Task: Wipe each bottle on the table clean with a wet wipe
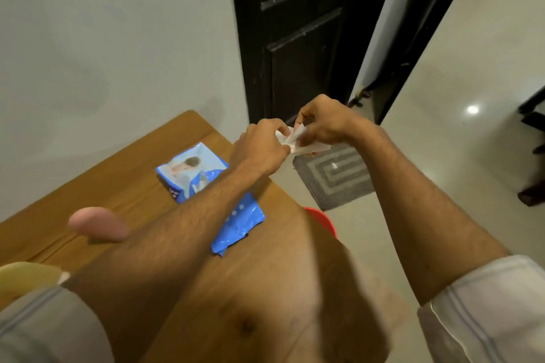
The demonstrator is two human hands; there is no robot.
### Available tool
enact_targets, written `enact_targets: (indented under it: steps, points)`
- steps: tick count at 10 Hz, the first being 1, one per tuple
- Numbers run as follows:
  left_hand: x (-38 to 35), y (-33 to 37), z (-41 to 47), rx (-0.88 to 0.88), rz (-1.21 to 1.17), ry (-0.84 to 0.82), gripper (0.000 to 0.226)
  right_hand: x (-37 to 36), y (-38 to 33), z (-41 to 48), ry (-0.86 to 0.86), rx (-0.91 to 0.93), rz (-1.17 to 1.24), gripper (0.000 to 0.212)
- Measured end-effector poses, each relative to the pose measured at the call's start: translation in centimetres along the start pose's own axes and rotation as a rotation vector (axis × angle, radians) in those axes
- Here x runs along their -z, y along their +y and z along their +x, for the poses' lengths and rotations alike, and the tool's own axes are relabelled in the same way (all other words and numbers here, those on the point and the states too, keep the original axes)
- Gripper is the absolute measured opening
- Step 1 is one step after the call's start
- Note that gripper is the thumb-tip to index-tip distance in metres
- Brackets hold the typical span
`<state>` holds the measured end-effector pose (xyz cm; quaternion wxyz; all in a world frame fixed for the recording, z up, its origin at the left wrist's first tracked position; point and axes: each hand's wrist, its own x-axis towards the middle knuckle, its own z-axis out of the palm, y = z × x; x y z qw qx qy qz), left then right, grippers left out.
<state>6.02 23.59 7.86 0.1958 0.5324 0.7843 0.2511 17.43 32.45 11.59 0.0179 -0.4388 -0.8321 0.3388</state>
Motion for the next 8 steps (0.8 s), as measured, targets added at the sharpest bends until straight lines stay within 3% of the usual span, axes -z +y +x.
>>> enact_targets:
  steps: [2,5,8]
  points:
    - [-6.7,0.4,2.0,-0.008,0.035,-0.275,0.034,-3.1,7.1,1.6,0.082,-0.108,0.019,0.012]
    - [-13.5,-0.7,4.2,-0.045,0.2,-0.524,0.037,-9.0,14.4,3.5,0.193,-0.225,-0.004,0.007]
    - [-16.2,-2.4,5.8,-0.019,0.135,-0.515,0.046,-11.0,17.8,4.2,0.066,-0.326,0.02,0.023]
